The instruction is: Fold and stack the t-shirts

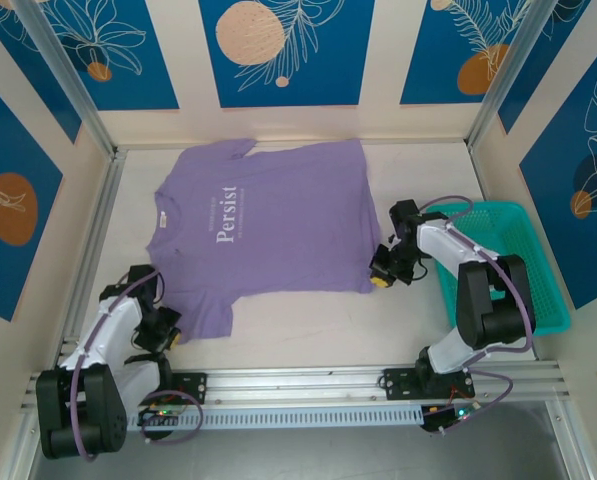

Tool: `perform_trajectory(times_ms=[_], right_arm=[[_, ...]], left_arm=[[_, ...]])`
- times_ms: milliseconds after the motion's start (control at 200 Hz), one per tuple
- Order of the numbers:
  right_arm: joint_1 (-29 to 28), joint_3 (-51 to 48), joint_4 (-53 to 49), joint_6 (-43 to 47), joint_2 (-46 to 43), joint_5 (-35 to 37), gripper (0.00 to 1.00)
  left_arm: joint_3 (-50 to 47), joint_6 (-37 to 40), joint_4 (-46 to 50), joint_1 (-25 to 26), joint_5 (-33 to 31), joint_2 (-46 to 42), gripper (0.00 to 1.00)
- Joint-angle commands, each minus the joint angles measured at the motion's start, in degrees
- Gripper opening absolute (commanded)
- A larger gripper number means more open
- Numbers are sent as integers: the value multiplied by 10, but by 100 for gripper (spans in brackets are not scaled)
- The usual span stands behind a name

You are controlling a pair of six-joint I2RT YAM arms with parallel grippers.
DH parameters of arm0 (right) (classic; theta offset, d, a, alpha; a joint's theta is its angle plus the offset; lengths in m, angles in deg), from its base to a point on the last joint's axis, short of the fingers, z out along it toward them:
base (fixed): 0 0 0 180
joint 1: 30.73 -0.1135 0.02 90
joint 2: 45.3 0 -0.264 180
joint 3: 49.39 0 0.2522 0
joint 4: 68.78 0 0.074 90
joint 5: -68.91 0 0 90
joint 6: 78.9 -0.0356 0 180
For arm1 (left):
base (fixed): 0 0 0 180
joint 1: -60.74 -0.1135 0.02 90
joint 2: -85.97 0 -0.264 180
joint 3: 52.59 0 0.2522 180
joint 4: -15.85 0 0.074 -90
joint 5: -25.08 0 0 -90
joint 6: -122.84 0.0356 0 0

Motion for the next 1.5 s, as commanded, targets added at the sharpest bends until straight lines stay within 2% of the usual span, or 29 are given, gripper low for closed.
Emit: perform_trajectory(times_ms=[0, 165, 355, 515, 655, 975, 1240, 1495], right_arm=[[11, -9, -32, 4, -16, -15, 0], [27, -4, -68, -4, -3, 1, 0], [41, -8, -79, -8, 14, 12, 0], [42, -15, -75, -14, 18, 22, 0], [52, -22, -77, -41, 18, 50, 0], [58, -19, -60, -60, 10, 37, 0], [57, 82, -88, -78, 35, 33, 0], [59, 213, -117, -108, 123, 33, 0]], left_arm=[[11, -11, 60, 0, -4, -15, 0], [79, 8, 146, 6, -7, -26, 0], [127, 20, 191, 29, 19, 13, 0], [171, 24, 225, 44, -6, 19, 0], [191, 38, 233, 45, -22, 34, 0], [223, 57, 223, 46, -24, 58, 0], [370, 68, 213, 45, -18, 148, 0], [488, 59, 149, 46, 19, 280, 0]])
